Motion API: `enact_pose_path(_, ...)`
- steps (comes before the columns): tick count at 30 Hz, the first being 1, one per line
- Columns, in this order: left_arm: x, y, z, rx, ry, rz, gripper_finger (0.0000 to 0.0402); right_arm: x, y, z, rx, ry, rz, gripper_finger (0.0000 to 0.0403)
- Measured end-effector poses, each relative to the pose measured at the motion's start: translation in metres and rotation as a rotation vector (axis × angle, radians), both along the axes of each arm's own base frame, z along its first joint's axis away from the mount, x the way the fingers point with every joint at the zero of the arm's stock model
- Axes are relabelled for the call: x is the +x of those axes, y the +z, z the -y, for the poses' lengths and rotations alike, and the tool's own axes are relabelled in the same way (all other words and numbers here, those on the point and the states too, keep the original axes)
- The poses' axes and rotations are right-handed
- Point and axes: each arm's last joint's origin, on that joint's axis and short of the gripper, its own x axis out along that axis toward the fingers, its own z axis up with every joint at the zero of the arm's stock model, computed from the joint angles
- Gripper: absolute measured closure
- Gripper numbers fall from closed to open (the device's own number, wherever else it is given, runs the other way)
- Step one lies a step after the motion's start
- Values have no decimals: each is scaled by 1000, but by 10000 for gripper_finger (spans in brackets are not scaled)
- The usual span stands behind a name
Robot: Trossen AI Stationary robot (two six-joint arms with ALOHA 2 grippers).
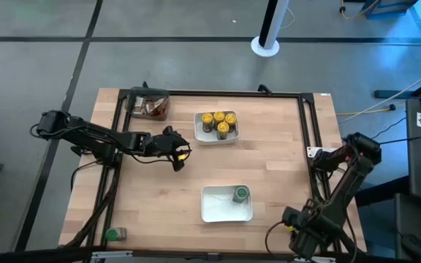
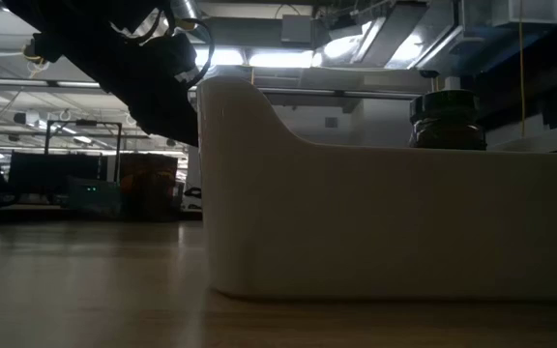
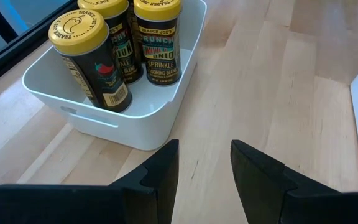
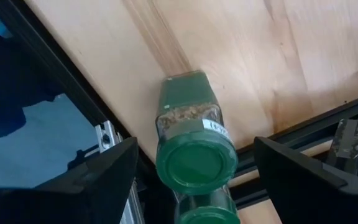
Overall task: Sort spices by type
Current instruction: Put the seasoning bottle into the bottom white bin
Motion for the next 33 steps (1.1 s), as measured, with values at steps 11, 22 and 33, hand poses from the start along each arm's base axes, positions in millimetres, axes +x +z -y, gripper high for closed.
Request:
enact_pose_path(11, 0, 1, 0, 0, 0, 7, 265, -8, -10, -8, -69, 41, 14, 84)
enact_pose_path(22, 1, 1, 0, -4, 1, 18, 265, -4, -27, -15, -105, 118, 3, 84)
enact_pose_path(33, 1, 1, 0, -4, 1, 19, 265, -1, -43, -21, -115, 132, -54, 84)
